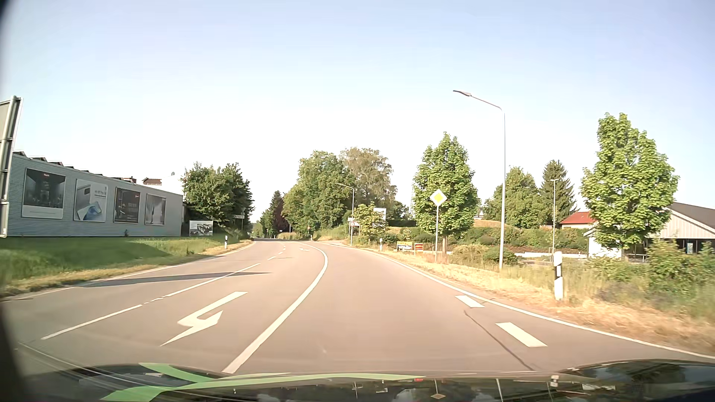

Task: Follow the waypoints while adhering to traffic rules and regulations

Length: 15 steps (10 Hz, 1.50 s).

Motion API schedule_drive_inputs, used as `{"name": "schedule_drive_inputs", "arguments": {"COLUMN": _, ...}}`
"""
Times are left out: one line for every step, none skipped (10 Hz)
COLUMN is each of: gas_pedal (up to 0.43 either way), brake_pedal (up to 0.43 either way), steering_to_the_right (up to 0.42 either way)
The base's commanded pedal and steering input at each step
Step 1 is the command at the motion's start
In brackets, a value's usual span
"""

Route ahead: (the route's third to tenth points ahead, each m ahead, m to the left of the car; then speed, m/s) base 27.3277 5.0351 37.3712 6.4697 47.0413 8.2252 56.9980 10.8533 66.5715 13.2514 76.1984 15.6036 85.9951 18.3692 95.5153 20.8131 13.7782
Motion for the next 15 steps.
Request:
{"name": "schedule_drive_inputs", "arguments": {"gas_pedal": 0.138, "brake_pedal": 0.000, "steering_to_the_right": -0.028}}
{"name": "schedule_drive_inputs", "arguments": {"gas_pedal": 0.138, "brake_pedal": 0.000, "steering_to_the_right": -0.028}}
{"name": "schedule_drive_inputs", "arguments": {"gas_pedal": 0.138, "brake_pedal": 0.000, "steering_to_the_right": -0.028}}
{"name": "schedule_drive_inputs", "arguments": {"gas_pedal": 0.138, "brake_pedal": 0.000, "steering_to_the_right": -0.028}}
{"name": "schedule_drive_inputs", "arguments": {"gas_pedal": 0.138, "brake_pedal": 0.000, "steering_to_the_right": -0.028}}
{"name": "schedule_drive_inputs", "arguments": {"gas_pedal": 0.138, "brake_pedal": 0.000, "steering_to_the_right": -0.029}}
{"name": "schedule_drive_inputs", "arguments": {"gas_pedal": 0.138, "brake_pedal": 0.000, "steering_to_the_right": -0.029}}
{"name": "schedule_drive_inputs", "arguments": {"gas_pedal": 0.138, "brake_pedal": 0.000, "steering_to_the_right": -0.029}}
{"name": "schedule_drive_inputs", "arguments": {"gas_pedal": 0.138, "brake_pedal": 0.000, "steering_to_the_right": -0.029}}
{"name": "schedule_drive_inputs", "arguments": {"gas_pedal": 0.150, "brake_pedal": 0.000, "steering_to_the_right": -0.030}}
{"name": "schedule_drive_inputs", "arguments": {"gas_pedal": 0.150, "brake_pedal": 0.000, "steering_to_the_right": -0.030}}
{"name": "schedule_drive_inputs", "arguments": {"gas_pedal": 0.157, "brake_pedal": 0.000, "steering_to_the_right": -0.030}}
{"name": "schedule_drive_inputs", "arguments": {"gas_pedal": 0.157, "brake_pedal": 0.000, "steering_to_the_right": -0.030}}
{"name": "schedule_drive_inputs", "arguments": {"gas_pedal": 0.150, "brake_pedal": 0.000, "steering_to_the_right": -0.029}}
{"name": "schedule_drive_inputs", "arguments": {"gas_pedal": 0.130, "brake_pedal": 0.000, "steering_to_the_right": -0.028}}
